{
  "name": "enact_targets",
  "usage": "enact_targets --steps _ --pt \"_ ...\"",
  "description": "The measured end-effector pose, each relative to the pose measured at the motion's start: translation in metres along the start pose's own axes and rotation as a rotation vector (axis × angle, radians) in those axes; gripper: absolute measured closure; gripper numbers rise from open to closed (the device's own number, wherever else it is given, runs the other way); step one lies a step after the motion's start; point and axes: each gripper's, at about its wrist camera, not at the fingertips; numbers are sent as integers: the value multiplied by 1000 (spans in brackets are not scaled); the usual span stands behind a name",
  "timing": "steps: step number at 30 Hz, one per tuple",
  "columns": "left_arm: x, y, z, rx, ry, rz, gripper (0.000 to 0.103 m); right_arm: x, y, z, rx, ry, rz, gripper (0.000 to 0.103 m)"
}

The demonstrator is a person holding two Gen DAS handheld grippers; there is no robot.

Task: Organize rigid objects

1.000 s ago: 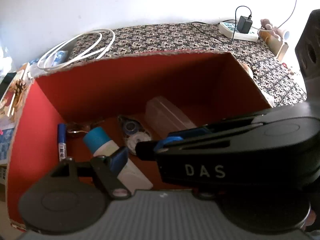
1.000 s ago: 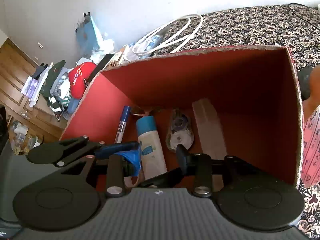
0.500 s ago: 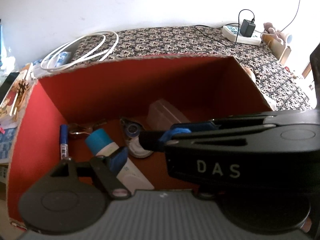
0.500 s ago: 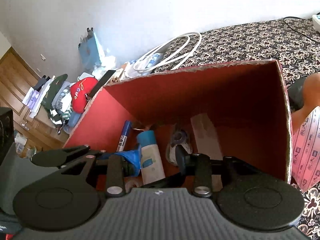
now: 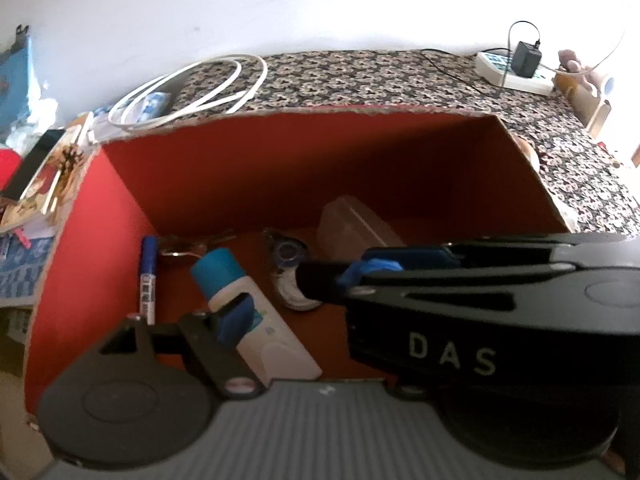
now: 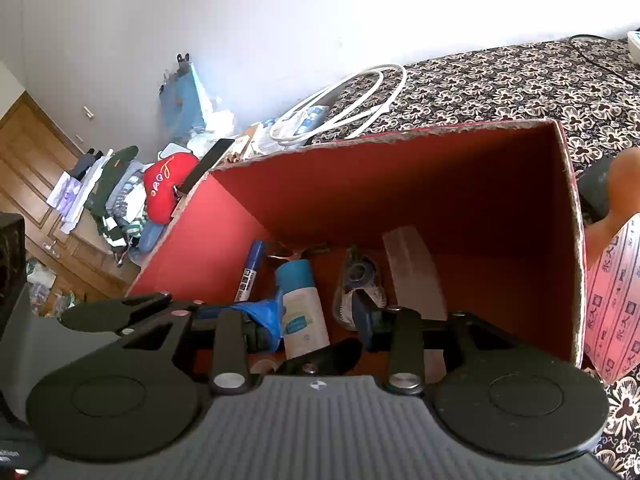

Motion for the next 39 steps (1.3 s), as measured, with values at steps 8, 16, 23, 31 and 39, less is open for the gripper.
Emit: enact_targets --steps 8,16,23,31,39 --pt "-1 3 0 1 9 -68 41 -1 0 1 -2 6 -10 80" --pt "-2 6 0 17 15 -97 40 -6 0 3 -1 43 -4 80" --pt "-5 10 2 54 44 -109 39 -9 -1 4 -1 81 -8 80" --pt "-23 17 5 85 110 -66 38 -34 -3 4 -11 169 -61 80" --pt "-83 58 -5 154 259 101 37 -129 44 -15 133 389 -68 81"
Point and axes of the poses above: each gripper's, at about its wrist camera, not at the fingertips, and x roughly the way its jaws point, y to its right, z to its underside, and after that the axes turned 12 degrees about y, right-handed
